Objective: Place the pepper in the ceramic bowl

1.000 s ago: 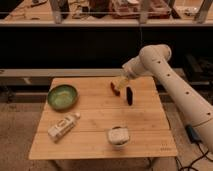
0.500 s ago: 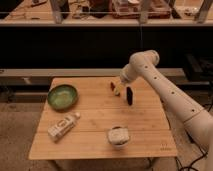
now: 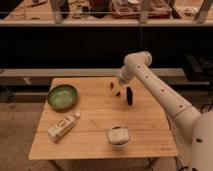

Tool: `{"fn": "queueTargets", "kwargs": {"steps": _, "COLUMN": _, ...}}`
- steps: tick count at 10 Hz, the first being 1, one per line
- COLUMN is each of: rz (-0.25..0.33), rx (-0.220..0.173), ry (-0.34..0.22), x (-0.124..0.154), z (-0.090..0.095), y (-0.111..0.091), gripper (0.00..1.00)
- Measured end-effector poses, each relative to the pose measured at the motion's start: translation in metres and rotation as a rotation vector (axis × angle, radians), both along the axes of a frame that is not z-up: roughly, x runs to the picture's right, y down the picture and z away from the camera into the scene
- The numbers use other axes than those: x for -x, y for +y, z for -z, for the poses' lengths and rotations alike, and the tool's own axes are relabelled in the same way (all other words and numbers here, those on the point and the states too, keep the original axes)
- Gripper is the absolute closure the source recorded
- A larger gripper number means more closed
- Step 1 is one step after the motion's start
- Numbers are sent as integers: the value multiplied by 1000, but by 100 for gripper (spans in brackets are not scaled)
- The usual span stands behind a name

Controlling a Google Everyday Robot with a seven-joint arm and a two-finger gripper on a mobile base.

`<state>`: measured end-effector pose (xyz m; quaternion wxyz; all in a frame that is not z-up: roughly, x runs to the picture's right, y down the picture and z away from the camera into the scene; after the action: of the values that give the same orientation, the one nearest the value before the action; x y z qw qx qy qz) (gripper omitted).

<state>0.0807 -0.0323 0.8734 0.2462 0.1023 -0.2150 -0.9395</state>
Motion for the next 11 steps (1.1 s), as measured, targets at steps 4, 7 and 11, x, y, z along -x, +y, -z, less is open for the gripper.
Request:
{"fn": "queueTargets", "kwargs": {"steps": 4, "rz": 86, "rx": 13, "ry": 59, "x": 7, "z": -35, "y": 5, "gripper": 20}}
{"fn": "queueTargets", "kwargs": {"steps": 7, "rz": 62, "rx": 43, "ry": 86, "x": 1, "z": -57, "y": 15, "gripper": 20}}
{"fn": "queueTargets", "kwargs": {"steps": 11, "rz": 54, "rx": 49, "ry": 88, "x": 0, "z": -60, "y": 17, "gripper": 20}}
